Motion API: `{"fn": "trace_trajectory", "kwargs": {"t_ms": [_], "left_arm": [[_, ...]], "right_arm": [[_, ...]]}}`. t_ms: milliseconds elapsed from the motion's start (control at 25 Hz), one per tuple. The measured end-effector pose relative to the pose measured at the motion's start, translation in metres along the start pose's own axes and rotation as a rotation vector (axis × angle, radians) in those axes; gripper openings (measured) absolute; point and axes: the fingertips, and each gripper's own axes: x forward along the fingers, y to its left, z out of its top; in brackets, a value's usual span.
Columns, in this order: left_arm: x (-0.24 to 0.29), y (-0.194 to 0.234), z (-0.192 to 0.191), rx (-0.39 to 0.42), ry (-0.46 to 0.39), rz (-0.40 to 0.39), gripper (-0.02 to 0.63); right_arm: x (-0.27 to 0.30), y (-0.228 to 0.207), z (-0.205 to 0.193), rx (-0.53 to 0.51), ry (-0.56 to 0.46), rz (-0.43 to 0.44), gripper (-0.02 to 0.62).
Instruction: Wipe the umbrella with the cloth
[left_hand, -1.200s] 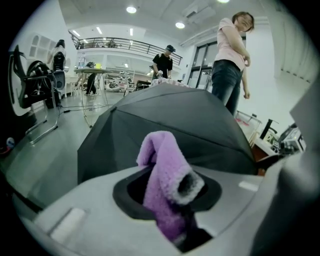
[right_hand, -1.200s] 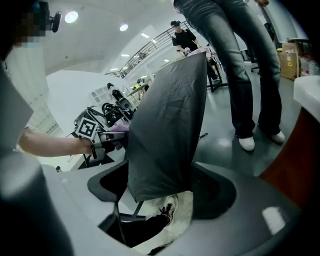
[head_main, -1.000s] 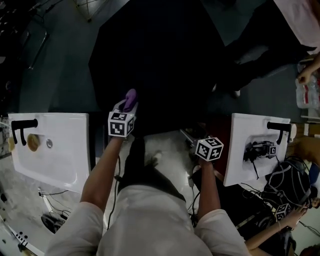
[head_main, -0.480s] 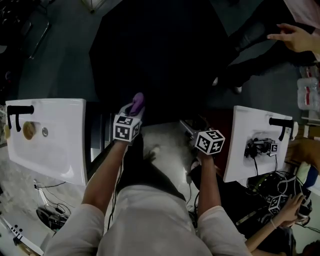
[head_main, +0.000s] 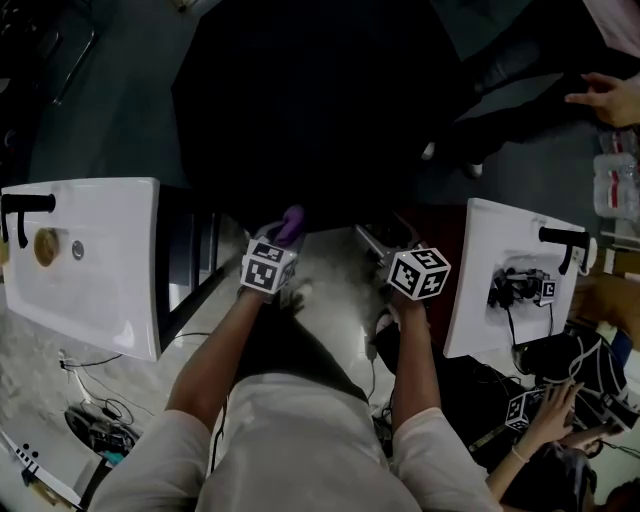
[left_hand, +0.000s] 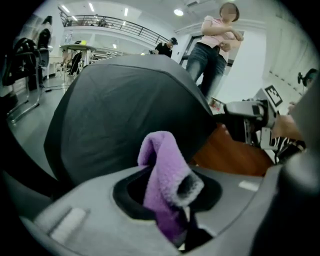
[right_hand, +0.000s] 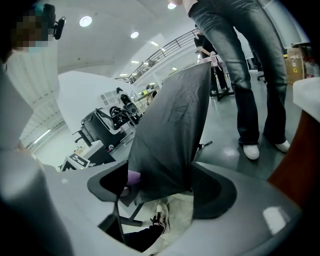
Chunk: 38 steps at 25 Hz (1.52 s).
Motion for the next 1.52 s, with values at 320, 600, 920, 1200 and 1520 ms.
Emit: {"fn": "trace_trajectory", "kwargs": {"t_ms": [320,600,920,1200,1520], "left_arm": [[0.024,-0.034,-0.034,0.021,0.098,-0.079,0.120],[0.013,-0.046,-0.041,0.029,0.110,-0.101,0.120],[-0.035,-0.053,-0.017,0.066,0.066,-0.079,0.121],[-0.104,-0.064,0.038,0.137,-0.073,-0.042,0.120],[-0.191,-0.060,0.125,0.182,-0.268,0.079,0.121]], "right_arm": [[-0.008,-0.002,-0.002,-0.025,-0.005,0.000,0.377],[-0.017,0.000,-0.006,-0.048,0.002,-0.038,0.377],[-0.041,0.027,0.026,-0.091,-0.039,-0.042,0.368],[-0.083,0.075,0.074,-0.188,-0.096,-0.055,0.337],[-0.135,0.132,0.130,-0.286,-0.191,-0.073,0.259]]}}
